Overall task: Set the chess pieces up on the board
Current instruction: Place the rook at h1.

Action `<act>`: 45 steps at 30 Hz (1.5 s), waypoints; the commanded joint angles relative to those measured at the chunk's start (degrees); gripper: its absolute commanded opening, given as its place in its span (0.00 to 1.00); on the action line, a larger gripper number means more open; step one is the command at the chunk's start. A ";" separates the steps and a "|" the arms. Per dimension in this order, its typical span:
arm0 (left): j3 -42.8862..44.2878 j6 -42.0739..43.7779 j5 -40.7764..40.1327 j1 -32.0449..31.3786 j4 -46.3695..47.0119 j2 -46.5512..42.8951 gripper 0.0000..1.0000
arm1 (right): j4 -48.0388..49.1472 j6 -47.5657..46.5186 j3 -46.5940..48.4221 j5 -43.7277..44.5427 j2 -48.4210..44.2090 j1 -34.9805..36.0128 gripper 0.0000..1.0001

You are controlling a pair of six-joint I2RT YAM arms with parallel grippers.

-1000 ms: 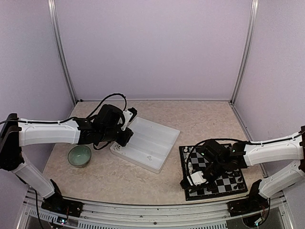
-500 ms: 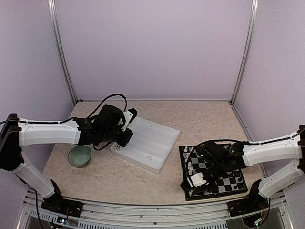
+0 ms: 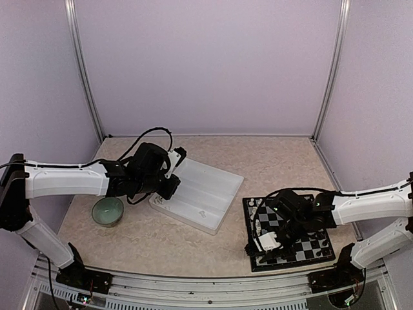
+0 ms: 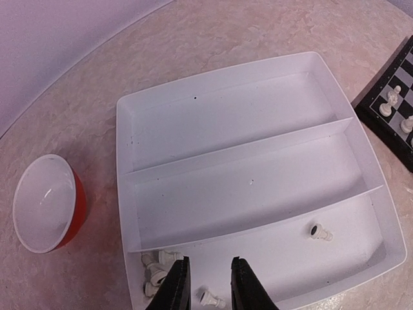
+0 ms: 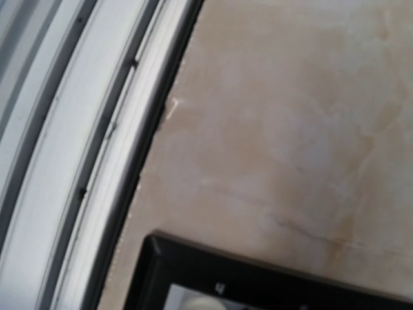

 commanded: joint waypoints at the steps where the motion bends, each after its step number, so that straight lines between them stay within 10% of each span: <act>1: 1.87 0.42 -0.91 -0.46 -0.54 0.81 0.24 | 0.03 0.58 0.88 -0.02 -1.22 0.72 0.21; 25: 2.06 0.51 -1.50 -0.96 -1.37 1.62 0.24 | -3.11 -1.33 0.61 0.98 -1.75 0.63 0.07; 45: 6.97 -8.03 -3.75 -1.01 -9.31 2.36 0.26 | -8.59 4.36 13.85 -0.05 -5.88 0.38 0.29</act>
